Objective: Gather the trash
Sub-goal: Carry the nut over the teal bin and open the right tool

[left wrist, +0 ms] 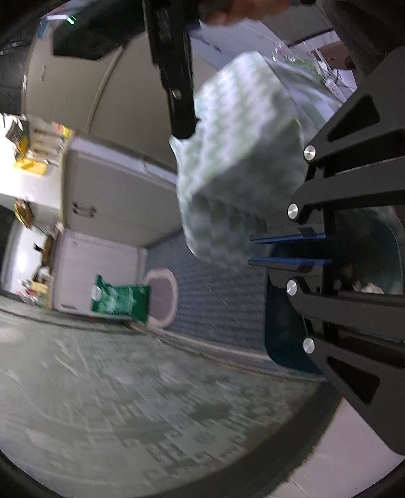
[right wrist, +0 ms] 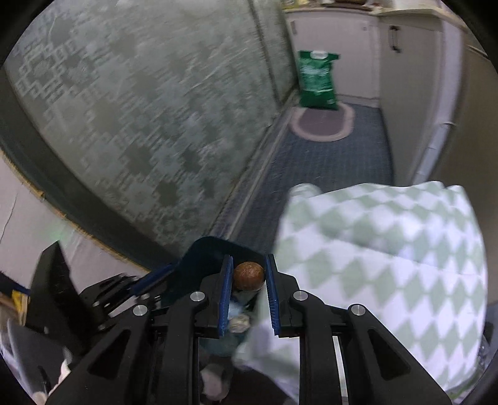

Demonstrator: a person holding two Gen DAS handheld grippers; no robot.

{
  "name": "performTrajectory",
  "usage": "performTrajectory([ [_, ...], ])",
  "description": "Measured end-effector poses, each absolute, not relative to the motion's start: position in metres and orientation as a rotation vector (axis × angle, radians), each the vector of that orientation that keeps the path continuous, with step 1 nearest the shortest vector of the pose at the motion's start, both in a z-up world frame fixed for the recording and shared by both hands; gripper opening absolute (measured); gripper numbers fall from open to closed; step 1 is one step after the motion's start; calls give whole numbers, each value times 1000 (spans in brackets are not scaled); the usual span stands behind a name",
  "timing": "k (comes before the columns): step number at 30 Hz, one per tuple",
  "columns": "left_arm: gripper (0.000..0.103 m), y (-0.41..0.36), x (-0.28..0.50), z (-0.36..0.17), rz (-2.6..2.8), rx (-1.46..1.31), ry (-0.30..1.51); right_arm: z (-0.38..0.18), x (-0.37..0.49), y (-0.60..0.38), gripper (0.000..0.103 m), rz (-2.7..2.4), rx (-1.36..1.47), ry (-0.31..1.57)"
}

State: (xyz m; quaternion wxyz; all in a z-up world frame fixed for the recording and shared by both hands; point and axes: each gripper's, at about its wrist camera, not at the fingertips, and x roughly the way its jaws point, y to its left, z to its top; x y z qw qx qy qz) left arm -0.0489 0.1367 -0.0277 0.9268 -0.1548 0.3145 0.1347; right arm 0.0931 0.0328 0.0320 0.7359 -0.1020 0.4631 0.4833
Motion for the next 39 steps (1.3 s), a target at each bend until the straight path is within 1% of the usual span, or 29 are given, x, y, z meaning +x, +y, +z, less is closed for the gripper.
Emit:
performTrajectory([
  [5,4,154,-58,-37,354,-291,695,14,73,66,21,1104,-314,1068],
  [11,1,166,-67,-46,351,-321,741,-7,51,95,21,1140,-421,1102],
  [12,1,168,-68,-48,352,-325,749,-10,50,98,23,1142,-430,1108],
  [13,1,170,-68,-49,353,-330,757,-12,50,100,30,1143,-433,1117],
  [15,1,175,-69,-53,353,-346,770,-16,54,102,38,1148,-422,1144],
  [19,1,183,-71,-61,348,-375,791,-11,64,102,38,1162,-365,1168],
  [24,1,181,-68,-63,328,-372,805,10,73,92,39,1168,-307,1129],
  [33,1,170,-54,-76,307,-351,874,23,89,70,45,1166,-267,1115],
  [35,1,167,-51,-79,305,-347,900,23,90,67,46,1156,-277,1106],
  [38,10,164,-49,-82,302,-349,927,25,89,62,53,1139,-298,1073],
  [39,15,163,-49,-82,301,-346,928,26,88,60,56,1127,-314,1055],
])
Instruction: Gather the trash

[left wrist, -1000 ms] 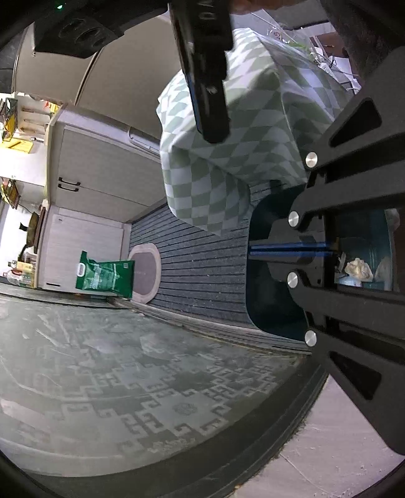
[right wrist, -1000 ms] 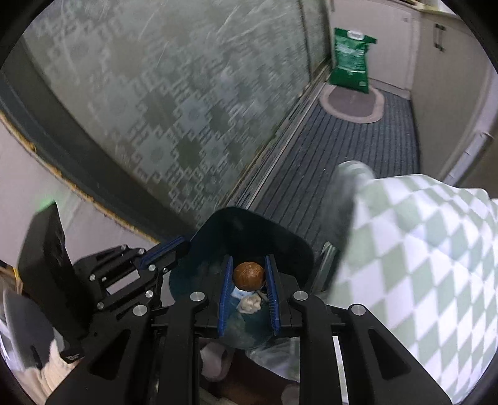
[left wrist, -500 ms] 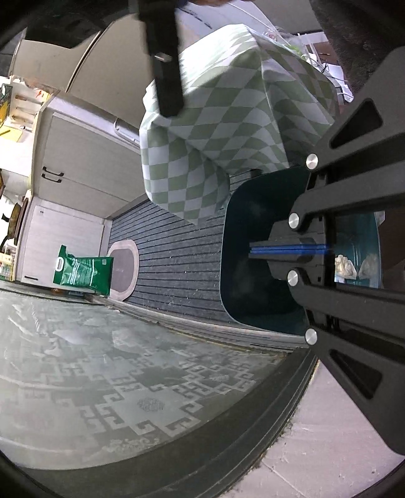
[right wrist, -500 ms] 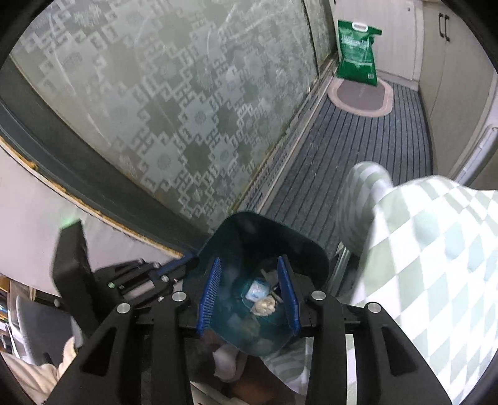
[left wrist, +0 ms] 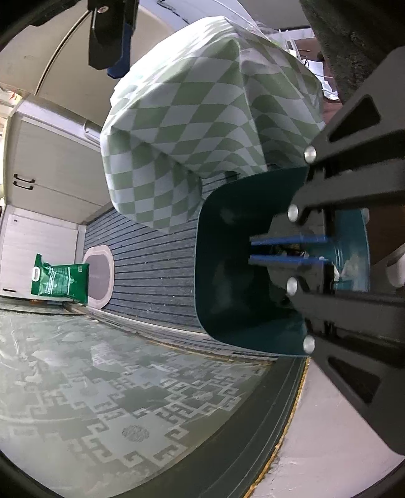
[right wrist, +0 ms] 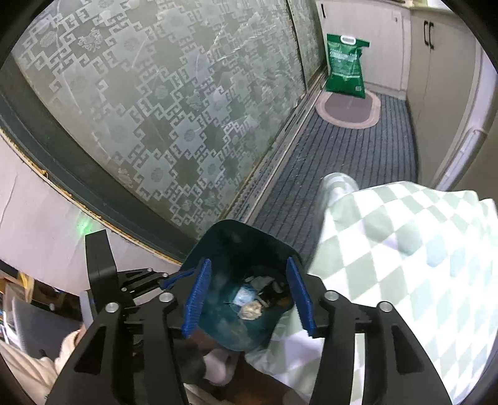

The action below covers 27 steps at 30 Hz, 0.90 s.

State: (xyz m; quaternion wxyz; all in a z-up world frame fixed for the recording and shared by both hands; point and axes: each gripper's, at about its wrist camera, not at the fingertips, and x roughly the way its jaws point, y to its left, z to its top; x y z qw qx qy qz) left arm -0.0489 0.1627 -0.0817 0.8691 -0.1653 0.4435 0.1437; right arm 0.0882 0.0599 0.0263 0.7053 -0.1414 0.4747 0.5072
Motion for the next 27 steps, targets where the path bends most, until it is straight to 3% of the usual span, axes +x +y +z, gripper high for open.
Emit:
performTrajectory([
  [5,36,145,-50,-72,292,-301,921,30,80,53,67,1084,-386,966],
  [7,56,138,-51,-66,303,-272,909,34,78,49,69,1072,-399,927],
  [9,66,131,-52,-60,316,-239,891,37,77,45,74,1056,-408,897],
  [12,95,119,-53,-49,353,-169,854,41,75,39,80,1027,-420,852],
  [19,100,115,-59,-38,376,-232,817,59,69,13,100,966,-361,748],
  [27,100,96,-82,-50,472,-164,771,49,33,-43,100,973,-234,728],
])
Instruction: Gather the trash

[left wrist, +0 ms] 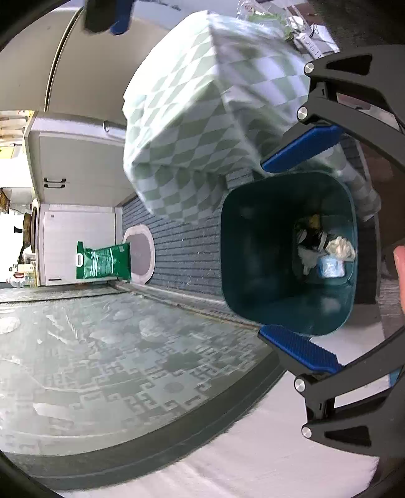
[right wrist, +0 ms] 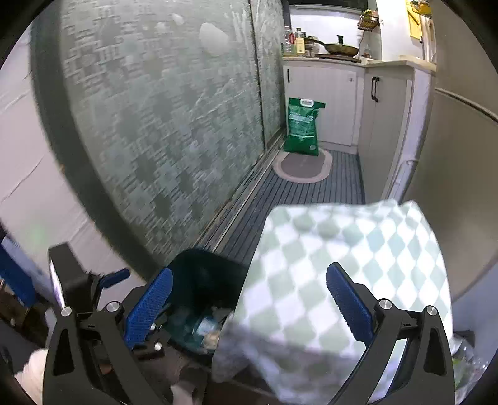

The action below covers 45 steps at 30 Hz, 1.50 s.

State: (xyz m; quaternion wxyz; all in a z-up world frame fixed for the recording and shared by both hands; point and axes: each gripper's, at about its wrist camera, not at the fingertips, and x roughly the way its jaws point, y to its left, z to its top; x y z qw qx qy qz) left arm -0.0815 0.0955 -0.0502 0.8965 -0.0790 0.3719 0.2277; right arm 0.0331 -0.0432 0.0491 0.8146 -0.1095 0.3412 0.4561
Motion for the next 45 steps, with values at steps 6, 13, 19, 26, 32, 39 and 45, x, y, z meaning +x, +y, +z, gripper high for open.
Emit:
performTrajectory([
  [6,100,85,-97,-41,474,-155,707,31,3,-59,100,944,-336,655],
  [13,100,81,-92,-40,451,-163,706,28,17,-69,100,906,-287,649],
  [19,100,80,-90,-41,445,-173,712,26,13,-70,100,910,-307,648],
  [26,100,83,-93,-37,465,-181,686,29,10,-72,100,913,-298,633],
  [32,100,81,-94,-34,454,-178,669,32,12,-75,100,904,-283,634],
  [39,100,80,-93,-31,440,-183,660,32,15,-78,100,894,-273,638],
  [45,100,79,-94,-31,439,-184,658,31,15,-80,100,891,-274,638],
])
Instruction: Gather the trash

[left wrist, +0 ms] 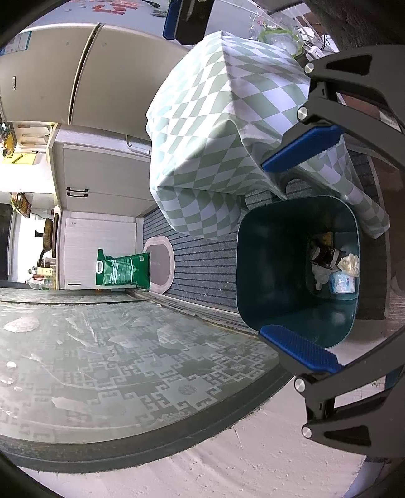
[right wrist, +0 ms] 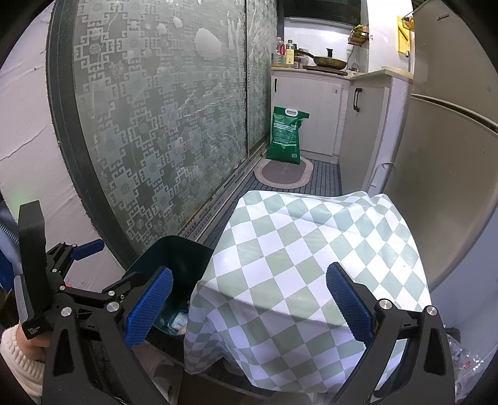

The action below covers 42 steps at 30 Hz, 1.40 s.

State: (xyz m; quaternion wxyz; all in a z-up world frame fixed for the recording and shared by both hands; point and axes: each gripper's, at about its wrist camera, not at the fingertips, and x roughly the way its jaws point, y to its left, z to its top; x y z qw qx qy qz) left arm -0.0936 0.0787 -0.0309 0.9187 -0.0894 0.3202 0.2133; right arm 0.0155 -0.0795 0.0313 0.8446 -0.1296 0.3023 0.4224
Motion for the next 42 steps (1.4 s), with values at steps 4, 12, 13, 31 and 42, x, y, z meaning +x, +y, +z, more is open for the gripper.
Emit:
performTrajectory([
  [4,100,76,-92,-30,435,-178,659,31,16,-80,100,892,-271,638],
  [12,100,74,-91,-28,431,-178,654,31,17,-81,100,893,-270,639],
  [13,100,73,-91,-28,430,-178,654,31,17,-81,100,893,-270,639],
  [31,100,72,-90,-27,425,-179,655,31,17,-81,100,891,-269,640],
  [42,100,69,-89,-28,425,-178,661,31,17,-82,100,892,-271,640],
])
